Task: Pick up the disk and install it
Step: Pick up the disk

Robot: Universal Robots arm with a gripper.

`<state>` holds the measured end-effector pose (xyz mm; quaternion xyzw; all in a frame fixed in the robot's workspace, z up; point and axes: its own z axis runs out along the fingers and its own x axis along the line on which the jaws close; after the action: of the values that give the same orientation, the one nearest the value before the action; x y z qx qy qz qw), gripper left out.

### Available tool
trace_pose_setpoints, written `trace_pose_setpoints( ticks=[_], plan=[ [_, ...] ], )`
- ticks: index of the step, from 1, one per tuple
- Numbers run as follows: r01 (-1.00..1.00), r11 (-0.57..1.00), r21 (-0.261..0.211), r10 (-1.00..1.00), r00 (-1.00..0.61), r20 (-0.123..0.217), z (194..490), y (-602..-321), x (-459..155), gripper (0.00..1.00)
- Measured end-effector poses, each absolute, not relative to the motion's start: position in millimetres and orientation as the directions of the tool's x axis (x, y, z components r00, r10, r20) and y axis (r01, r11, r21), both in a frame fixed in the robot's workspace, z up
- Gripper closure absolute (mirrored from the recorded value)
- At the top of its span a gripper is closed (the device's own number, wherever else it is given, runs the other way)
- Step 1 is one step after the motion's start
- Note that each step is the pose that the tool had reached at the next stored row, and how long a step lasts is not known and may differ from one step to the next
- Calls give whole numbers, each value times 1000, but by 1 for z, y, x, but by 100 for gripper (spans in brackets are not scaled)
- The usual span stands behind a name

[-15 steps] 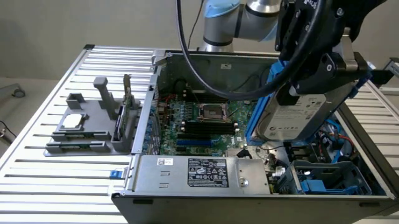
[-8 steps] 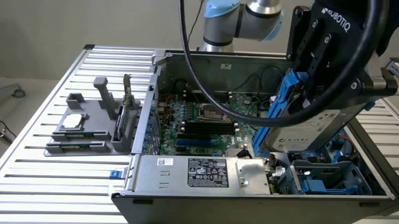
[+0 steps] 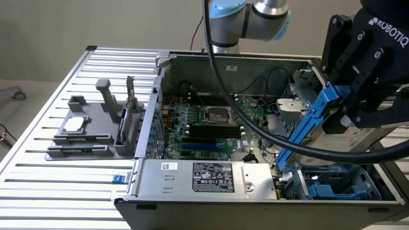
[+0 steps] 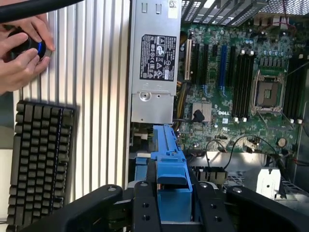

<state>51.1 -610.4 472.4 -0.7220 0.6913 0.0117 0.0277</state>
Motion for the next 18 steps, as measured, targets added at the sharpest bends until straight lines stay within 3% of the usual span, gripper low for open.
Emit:
trace_pose_setpoints(
  ticks=[18],
  plan=[
    [-999,-42,-24,-998,43,-55,462,-613,101,67]
  ],
)
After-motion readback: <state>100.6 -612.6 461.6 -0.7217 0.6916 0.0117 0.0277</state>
